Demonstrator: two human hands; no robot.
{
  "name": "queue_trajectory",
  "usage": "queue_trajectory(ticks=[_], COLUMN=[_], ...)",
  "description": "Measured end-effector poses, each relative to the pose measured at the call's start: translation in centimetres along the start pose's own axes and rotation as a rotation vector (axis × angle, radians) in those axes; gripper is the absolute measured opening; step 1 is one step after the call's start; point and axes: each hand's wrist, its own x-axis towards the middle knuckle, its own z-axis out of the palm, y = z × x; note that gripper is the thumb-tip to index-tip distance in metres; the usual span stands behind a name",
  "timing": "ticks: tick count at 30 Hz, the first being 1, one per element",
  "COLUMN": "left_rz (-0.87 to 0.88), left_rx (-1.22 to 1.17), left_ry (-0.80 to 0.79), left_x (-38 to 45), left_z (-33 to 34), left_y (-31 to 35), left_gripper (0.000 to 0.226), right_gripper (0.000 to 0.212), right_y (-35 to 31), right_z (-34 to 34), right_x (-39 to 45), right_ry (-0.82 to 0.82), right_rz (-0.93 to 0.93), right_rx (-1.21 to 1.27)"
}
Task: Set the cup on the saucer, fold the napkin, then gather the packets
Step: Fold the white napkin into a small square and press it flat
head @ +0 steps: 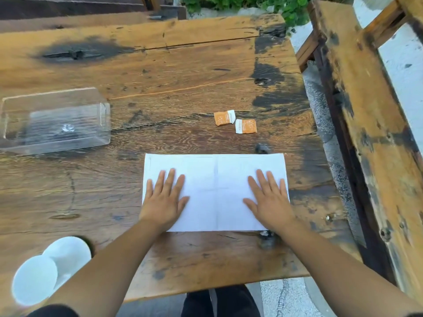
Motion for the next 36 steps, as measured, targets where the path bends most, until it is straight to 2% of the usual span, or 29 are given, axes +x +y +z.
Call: queue_trajectory(ticks=[2,4,8,11,13,16,18,20,22,27,30,34,36], left_rz=[-0.035,-0.063,-0.149,-0.152,-0.143,-0.122,-0.109,-0.102,-0.090,-0.092,-0.110,-0.203,-0.228], left_rx=[-0.027,-0.054,-0.094,-0.091,-0.092,-0.101,-0.115,-0.132,-0.151,-0.209,-0.296,-0.467,-0.522], left_ry=[-0.006,-0.022,-0.044,-0.049,-0.043,-0.037,-0.040,-0.036,-0.032,-0.050,-0.045,0.074,0.137], left_x=[-1.1,-2.1,-3.1,-3.3,-3.2,-3.2,-3.4,-3.9,-4.9,-8.0,-9.7,-12.5,-14.4], left_z=[0.7,1.1,1.4,1.7,1.7,1.7,1.6,1.5,1.5,2.3,2.4,2.4,2.6], left_y=[0.6,1.6,3.2,3.4,3.1,2.8,2.6,2.5,2.4,2.1,1.8,1.2,1.0], left_gripper=[0.069,0.069,0.070,0.070,0.071,0.070,0.070,0.072,0.074,0.068,0.063,0.054,0.051], right_gripper=[0.068,0.067,0.068,0.067,0.054,0.013,0.010,0.013,0.012,0.007,0.016,0.022,0.025], right_y=[1.7,2.5,2.4,3.1,3.5,4.0,4.5,4.7,3.6,-5.4,-11.9,-18.7,-21.6], right_z=[-0.3,-0.9,-2.7,-3.9,-4.6,-5.8,-7.2,-9.0,-11.5,-15.8,-14.4,-9.8,-7.1], right_x=[-0.3,-0.8,-2.7,-3.1,-2.8,-2.9,-3.5,-4.2,-4.8,-4.9,-3.6,-1.6,-0.9], right_ry=[-0.026,-0.029,0.073,-0.040,-0.090,-0.070,-0.011,0.100,0.203,0.275,0.249,0.172,0.081], right_rz=[-0.051,0.022,0.536,0.759,0.828,0.854,0.839,0.751,0.581,0.144,0.011,-0.015,-0.013], right_rx=[-0.024,0.029,0.349,0.552,0.759,1.082,1.123,1.018,0.869,0.465,0.318,0.356,0.348])
